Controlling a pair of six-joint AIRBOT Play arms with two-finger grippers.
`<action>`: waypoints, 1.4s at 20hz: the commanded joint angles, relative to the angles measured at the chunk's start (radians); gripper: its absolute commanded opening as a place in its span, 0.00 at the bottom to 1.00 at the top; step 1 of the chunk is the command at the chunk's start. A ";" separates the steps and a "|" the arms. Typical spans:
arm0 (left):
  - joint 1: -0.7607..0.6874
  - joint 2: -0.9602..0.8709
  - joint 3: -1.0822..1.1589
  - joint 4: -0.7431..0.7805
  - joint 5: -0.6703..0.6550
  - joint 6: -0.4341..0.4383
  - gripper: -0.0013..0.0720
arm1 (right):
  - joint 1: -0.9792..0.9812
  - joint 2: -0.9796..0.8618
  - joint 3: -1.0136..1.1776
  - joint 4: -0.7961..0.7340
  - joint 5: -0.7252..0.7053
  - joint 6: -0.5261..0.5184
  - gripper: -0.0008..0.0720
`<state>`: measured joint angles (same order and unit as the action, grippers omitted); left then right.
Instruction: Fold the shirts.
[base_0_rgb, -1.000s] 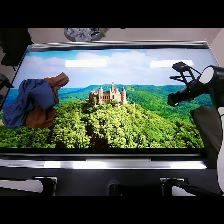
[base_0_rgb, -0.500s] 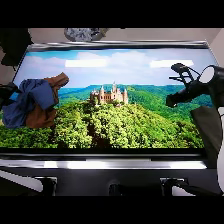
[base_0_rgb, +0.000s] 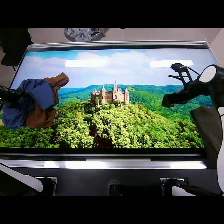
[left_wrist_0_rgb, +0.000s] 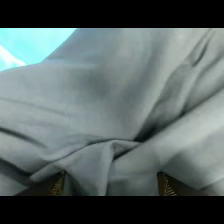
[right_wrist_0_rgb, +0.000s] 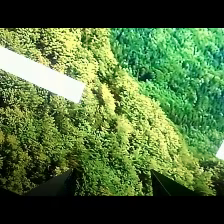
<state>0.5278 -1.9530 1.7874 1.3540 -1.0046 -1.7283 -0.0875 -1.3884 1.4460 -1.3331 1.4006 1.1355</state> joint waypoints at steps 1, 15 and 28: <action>0.000 -0.023 0.000 -0.005 0.011 0.027 0.70 | 0.001 -0.001 0.000 0.021 0.042 0.035 0.78; -0.234 0.700 0.072 -0.344 0.496 0.097 0.04 | 0.001 0.270 0.001 -0.189 -0.145 0.026 0.77; -0.933 0.715 0.063 -0.289 0.258 0.263 0.04 | 0.001 0.406 0.001 -0.243 -0.030 -0.051 0.78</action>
<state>-0.3084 -1.1793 1.8542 1.0256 -0.6075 -1.4899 -0.0875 -0.9909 1.4460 -1.5570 1.3315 1.1030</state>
